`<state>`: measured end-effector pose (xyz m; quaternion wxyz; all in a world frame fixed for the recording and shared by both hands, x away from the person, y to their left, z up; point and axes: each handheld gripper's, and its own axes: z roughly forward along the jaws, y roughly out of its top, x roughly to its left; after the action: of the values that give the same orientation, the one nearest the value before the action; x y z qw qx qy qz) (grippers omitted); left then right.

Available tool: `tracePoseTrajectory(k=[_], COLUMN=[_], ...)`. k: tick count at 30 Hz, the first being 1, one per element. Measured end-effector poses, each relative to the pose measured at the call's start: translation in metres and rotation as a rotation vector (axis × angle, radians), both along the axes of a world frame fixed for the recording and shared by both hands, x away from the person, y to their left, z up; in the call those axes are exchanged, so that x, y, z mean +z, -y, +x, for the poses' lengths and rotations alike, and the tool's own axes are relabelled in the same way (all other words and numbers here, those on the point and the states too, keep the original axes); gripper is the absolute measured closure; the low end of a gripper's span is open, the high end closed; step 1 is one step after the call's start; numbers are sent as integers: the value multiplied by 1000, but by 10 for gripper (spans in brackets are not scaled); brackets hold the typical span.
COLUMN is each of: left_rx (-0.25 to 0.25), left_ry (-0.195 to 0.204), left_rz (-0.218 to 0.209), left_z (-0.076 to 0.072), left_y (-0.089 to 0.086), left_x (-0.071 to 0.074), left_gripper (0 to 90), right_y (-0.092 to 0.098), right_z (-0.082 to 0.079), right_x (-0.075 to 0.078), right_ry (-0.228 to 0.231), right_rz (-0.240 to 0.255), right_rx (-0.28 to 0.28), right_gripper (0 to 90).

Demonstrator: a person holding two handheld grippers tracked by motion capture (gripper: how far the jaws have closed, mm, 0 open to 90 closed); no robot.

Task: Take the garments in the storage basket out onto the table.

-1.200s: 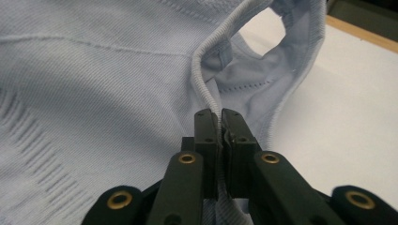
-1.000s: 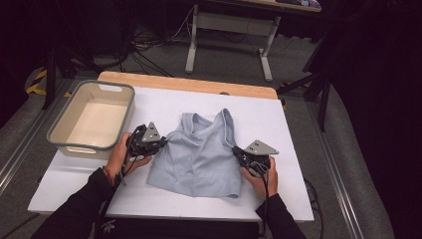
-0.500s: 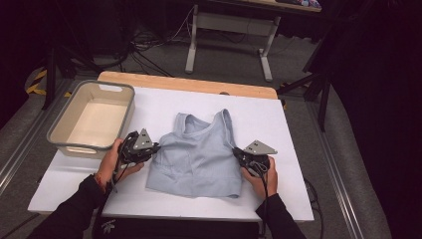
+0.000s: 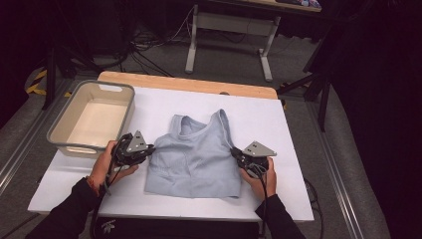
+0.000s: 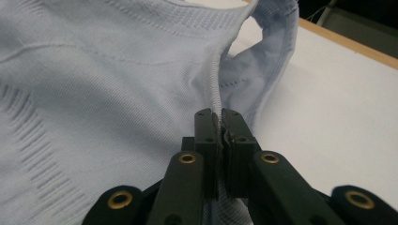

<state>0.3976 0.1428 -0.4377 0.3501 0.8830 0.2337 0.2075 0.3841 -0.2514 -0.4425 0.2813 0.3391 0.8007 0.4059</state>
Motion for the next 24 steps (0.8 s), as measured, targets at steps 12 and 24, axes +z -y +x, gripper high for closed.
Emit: tracePoseTrajectory(k=[12,24], left_rx=[-11,-16], left_ry=[-34,-30], left_rz=[20,50], left_z=[2,4], left_y=[8,10], left_x=[-12,-16], left_gripper=[800,797], right_y=[2,2], right_z=[5,7], right_x=[-8,-13], right_ry=[-61,-98], right_rz=[-47,-71], right_rx=[-16,-20], right_gripper=[843,837])
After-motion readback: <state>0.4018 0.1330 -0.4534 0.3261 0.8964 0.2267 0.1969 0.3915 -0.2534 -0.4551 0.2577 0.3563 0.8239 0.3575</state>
